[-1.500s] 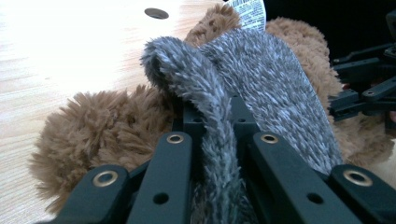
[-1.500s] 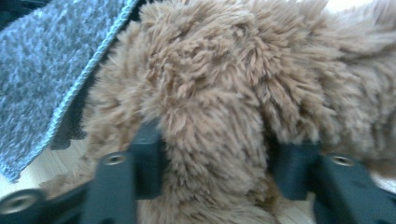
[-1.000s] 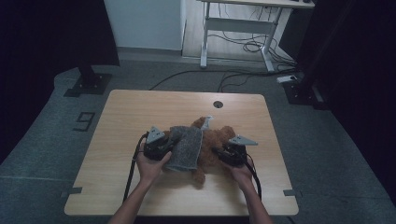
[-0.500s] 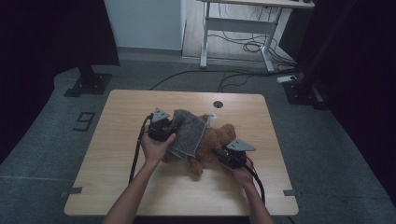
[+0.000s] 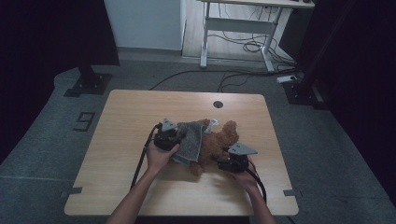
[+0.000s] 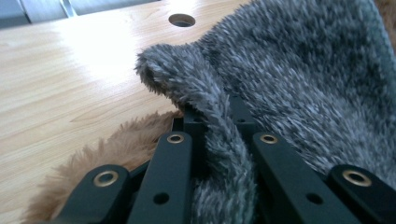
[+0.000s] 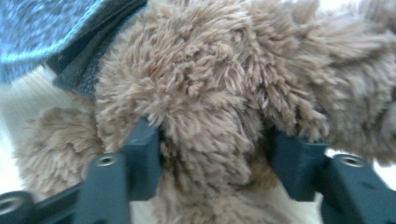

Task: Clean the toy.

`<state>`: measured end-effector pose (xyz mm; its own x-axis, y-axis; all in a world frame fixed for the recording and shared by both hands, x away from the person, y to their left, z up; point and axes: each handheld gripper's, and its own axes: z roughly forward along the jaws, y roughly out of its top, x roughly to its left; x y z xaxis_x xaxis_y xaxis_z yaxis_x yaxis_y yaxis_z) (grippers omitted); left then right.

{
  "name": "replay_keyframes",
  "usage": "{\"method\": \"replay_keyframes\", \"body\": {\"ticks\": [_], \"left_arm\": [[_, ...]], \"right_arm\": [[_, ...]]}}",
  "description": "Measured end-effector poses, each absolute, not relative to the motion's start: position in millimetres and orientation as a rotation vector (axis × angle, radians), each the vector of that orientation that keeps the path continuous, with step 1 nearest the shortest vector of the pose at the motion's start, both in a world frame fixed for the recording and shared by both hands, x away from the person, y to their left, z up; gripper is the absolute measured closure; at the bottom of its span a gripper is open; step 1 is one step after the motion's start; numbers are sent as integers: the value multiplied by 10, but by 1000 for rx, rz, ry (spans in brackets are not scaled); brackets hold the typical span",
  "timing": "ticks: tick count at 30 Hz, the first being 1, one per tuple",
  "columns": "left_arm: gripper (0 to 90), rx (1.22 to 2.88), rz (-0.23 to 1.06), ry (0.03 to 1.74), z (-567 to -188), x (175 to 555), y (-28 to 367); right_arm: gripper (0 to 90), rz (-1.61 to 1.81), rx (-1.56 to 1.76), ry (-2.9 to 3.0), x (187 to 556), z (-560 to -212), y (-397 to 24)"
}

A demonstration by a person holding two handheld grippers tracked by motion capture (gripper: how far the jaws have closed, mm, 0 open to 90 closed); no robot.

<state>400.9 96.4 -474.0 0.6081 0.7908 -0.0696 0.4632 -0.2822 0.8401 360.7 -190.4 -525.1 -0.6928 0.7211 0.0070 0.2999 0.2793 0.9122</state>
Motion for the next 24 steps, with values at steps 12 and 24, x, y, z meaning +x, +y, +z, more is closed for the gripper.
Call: {"method": "replay_keyframes", "body": {"ticks": [12,24], "left_arm": [[823,1885,505,919,-4868,3661,973],[826,1893,392,922,-4710,3628,1006]], "right_arm": [[204,1540,1112,2073,3566,-5132,-1939],[562,1490,1012,2031,3422,-5311,-1815]]}}
